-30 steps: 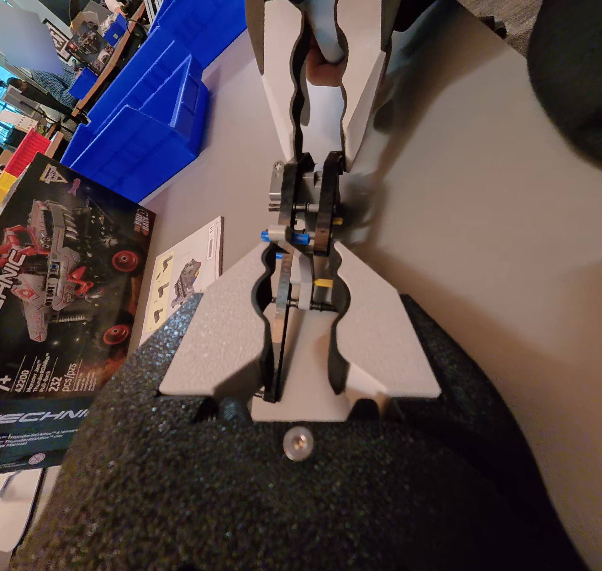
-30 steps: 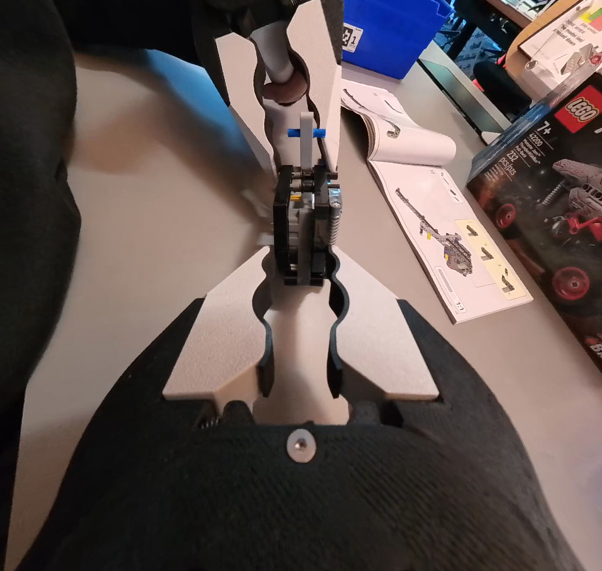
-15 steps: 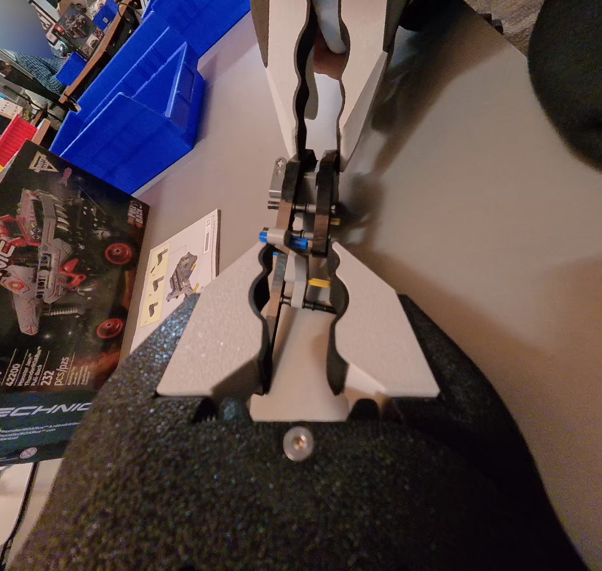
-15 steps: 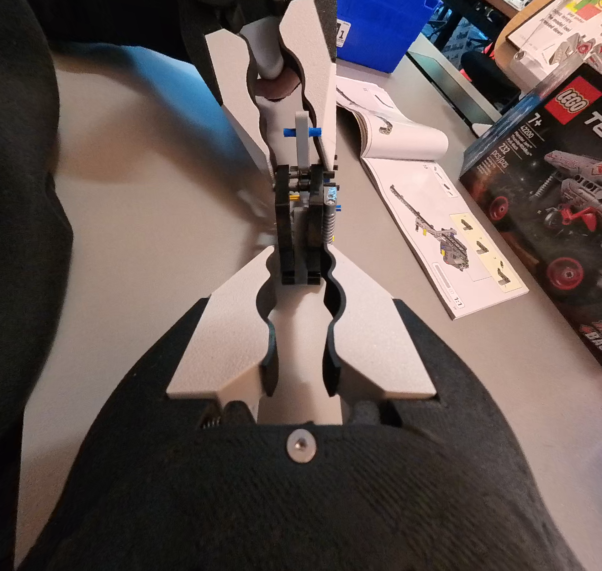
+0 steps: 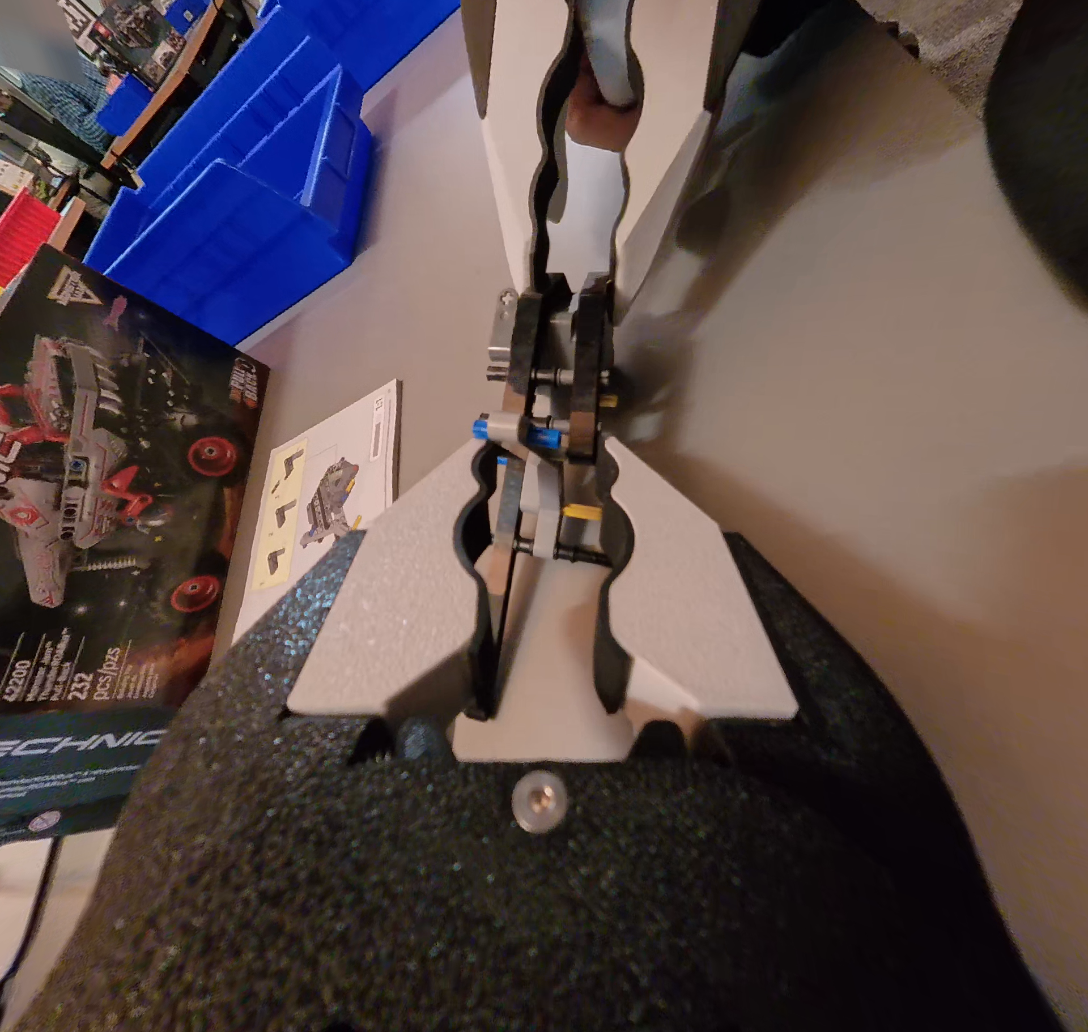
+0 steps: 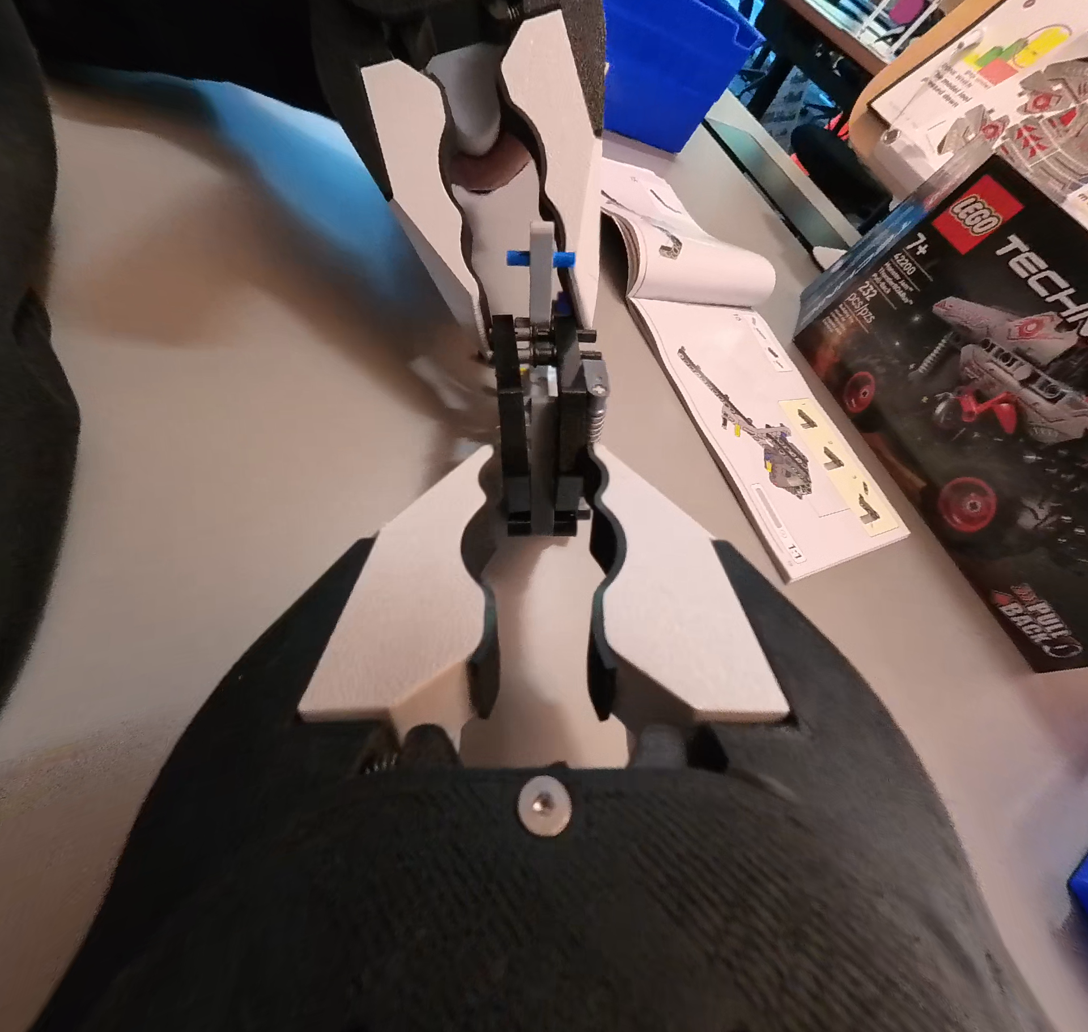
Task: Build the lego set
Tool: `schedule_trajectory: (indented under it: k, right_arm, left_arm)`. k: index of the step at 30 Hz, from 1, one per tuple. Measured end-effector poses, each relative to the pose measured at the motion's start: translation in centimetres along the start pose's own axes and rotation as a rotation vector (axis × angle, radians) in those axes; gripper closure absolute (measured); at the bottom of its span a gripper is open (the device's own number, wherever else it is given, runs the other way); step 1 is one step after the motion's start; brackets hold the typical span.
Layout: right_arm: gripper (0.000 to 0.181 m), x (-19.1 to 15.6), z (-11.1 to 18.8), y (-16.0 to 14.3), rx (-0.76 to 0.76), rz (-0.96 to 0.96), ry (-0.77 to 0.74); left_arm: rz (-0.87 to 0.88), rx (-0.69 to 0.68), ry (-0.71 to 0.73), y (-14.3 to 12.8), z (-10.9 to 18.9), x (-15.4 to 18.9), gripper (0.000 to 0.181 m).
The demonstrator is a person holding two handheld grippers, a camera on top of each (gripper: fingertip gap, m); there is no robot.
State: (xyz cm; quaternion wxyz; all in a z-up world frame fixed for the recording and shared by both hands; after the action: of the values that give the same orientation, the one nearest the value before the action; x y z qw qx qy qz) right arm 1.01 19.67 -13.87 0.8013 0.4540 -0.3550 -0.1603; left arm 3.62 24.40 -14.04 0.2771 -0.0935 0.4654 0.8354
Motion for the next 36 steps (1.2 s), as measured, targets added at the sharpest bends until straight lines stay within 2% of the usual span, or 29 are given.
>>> schedule_trajectory:
  k: [17, 20, 23, 36]
  right_arm:
    - [0.156, 0.32, 0.13, -0.23, 0.005, -0.095, 0.164]
    - [0.155, 0.42, 0.08, -0.28, -0.001, -0.103, 0.156]
    - [0.155, 0.55, -0.01, -0.33, -0.01, -0.107, 0.133]
    - [0.153, 0.51, -0.73, -0.48, -0.084, -0.052, 0.042]
  left_arm:
    - [0.125, 0.093, -0.166, 0.21, 0.69, 0.58, 0.151]
    - [0.17, 0.093, -0.186, 0.29, 0.73, 0.75, 0.146]
    - [0.149, 0.076, -0.155, 0.17, 0.77, 0.55, 0.152]
    - [0.128, 0.03, -0.098, 0.06, 0.82, 0.65, 0.153]
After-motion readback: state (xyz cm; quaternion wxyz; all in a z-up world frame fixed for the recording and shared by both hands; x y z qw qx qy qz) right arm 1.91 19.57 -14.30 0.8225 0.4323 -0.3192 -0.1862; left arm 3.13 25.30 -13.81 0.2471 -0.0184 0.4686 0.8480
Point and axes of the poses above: each gripper's, where its closed fingertips meet, z back along the fingers, y out of its top, x = y × z across the jaws, the point moved 1 cm from there along z, back along the fingers, and after that the axes turned 9 degrees about -y, right-handed, at the moved point
